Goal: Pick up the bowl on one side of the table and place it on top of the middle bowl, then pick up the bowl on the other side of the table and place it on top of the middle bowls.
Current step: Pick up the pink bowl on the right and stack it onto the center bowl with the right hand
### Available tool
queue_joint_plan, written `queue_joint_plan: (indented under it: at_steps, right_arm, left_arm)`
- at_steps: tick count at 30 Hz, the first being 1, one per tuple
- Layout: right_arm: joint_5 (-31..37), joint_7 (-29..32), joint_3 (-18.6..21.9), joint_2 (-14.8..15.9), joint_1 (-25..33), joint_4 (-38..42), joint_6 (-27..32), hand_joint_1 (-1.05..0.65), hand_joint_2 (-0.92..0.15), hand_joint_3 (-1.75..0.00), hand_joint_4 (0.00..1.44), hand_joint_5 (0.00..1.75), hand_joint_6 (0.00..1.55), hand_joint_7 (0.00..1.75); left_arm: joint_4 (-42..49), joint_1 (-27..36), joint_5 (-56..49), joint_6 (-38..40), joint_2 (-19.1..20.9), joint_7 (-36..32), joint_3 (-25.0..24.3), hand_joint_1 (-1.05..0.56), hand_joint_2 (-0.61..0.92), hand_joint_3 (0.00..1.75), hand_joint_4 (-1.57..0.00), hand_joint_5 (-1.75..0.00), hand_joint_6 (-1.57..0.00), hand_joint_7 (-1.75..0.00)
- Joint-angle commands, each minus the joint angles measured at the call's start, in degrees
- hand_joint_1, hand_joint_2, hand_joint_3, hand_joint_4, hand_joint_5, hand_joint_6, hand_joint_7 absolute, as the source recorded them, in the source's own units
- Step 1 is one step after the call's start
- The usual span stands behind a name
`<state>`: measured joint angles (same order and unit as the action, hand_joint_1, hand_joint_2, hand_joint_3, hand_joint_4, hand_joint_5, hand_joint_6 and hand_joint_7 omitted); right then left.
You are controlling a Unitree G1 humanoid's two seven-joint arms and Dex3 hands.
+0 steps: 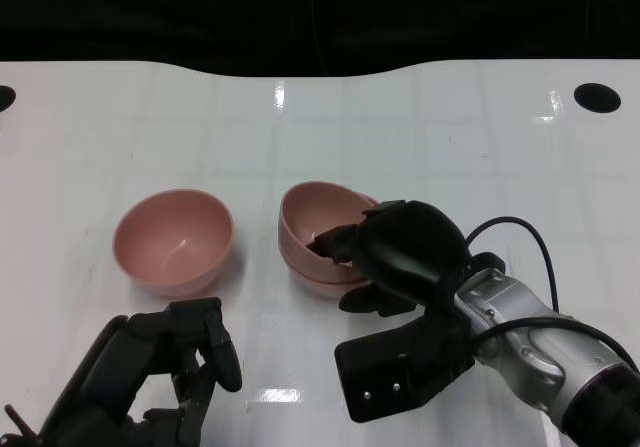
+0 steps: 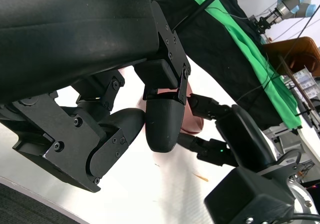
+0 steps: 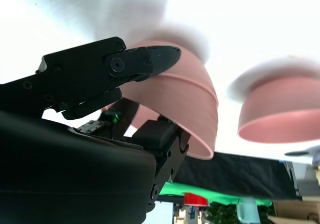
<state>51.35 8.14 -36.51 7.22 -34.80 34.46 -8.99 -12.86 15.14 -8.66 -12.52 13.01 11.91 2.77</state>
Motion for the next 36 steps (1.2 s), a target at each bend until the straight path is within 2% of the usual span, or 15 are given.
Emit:
queue_joint_plan:
  at_steps: [1,5,15,20,25,27,29,36]
  right_arm:
    - [0.54,-0.71,-0.49,0.83,-0.72,-0.17,0.81,-0.68,-0.92,-0.27,0.28,0.18,0.39,0.0]
    - [1.26,-1.38,-0.69,1.02,-0.38,-1.33,1.62,-0.7,-0.92,-0.29,0.25,0.19,0.33,0.0]
    - [2.23,-3.62,-0.82,2.67,1.31,-6.04,3.55,-0.71,-0.92,-0.32,0.23,0.22,0.33,0.0]
    - [-1.29,-3.36,2.25,3.55,4.94,-12.01,2.79,-0.69,-0.92,-0.32,0.2,0.24,0.27,0.0]
    - [-5.2,-5.57,5.33,3.64,8.79,-18.33,3.46,-0.66,-0.92,-0.28,0.09,0.38,0.22,0.0]
    - [-6.47,-6.16,6.61,4.17,10.58,-21.26,3.29,-0.64,-0.92,-0.27,0.02,0.5,0.2,0.0]
    - [-8.37,-7.13,8.22,4.95,12.64,-24.45,2.91,-0.63,-0.92,-0.24,0.0,0.52,0.19,0.0]
    - [-11.5,-4.0,12.16,6.56,17.49,-28.37,-1.95,-0.61,-0.92,-0.16,0.0,0.64,0.23,0.03]
  left_arm:
    - [-0.8,0.49,-0.63,0.45,0.09,-0.71,0.19,-0.13,0.39,1.44,-0.88,-1.74,-0.81,-1.53]
    - [-0.73,0.31,-0.74,0.19,0.21,-0.58,0.23,-0.13,0.39,1.44,-0.88,-1.75,-0.81,-1.53]
    - [-0.8,-0.11,-0.74,0.81,0.33,-0.5,0.14,-0.14,0.37,1.46,-0.88,-1.74,-0.81,-1.52]
    - [0.46,-0.65,-0.18,0.12,0.46,-0.35,-0.12,-0.13,0.38,1.46,-0.87,-1.73,-0.81,-1.52]
    - [0.67,-0.92,-0.13,0.21,0.66,-0.28,-0.38,-0.12,0.38,1.45,-0.88,-1.73,-0.81,-1.53]
    - [0.63,-0.9,-0.19,0.24,0.57,-0.37,-0.35,-0.12,0.38,1.45,-0.88,-1.74,-0.81,-1.53]
    - [0.46,-0.8,-0.16,0.85,0.38,-0.45,-0.33,-0.13,0.38,1.45,-0.88,-1.74,-0.81,-1.54]
    - [1.22,-0.91,-0.05,-0.38,0.51,-0.52,-0.52,-0.13,0.39,1.43,-0.88,-1.73,-0.81,-1.54]
